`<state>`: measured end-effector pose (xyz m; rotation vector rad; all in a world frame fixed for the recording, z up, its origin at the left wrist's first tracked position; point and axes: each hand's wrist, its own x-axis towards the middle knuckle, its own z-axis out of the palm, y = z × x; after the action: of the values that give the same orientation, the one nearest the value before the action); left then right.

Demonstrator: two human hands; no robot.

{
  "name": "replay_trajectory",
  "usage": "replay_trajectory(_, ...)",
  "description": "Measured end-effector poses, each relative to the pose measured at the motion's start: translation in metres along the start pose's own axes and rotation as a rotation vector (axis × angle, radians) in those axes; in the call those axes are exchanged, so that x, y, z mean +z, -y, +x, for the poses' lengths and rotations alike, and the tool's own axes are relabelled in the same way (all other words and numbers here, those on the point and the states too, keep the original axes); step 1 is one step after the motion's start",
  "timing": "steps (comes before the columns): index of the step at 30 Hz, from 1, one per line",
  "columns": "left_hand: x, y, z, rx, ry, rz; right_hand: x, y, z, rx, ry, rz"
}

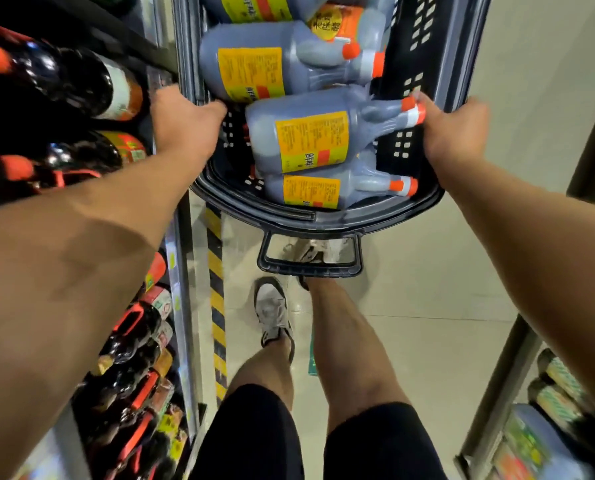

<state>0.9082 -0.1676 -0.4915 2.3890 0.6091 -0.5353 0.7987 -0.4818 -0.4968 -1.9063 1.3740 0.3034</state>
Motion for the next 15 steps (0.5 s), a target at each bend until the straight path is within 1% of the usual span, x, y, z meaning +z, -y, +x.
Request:
replay_trajectory(7,-0.002,0.066,-0.05,0.049,-0.008,0.101,0.005,-0.074,-0.072,-0.007,-0.059,0.065)
replay_trajectory(15,-0.01,0.142,-0.12,0.098,0.007,0.187,0.014,-0.166,-0.159,0.026,-0.022,0.186)
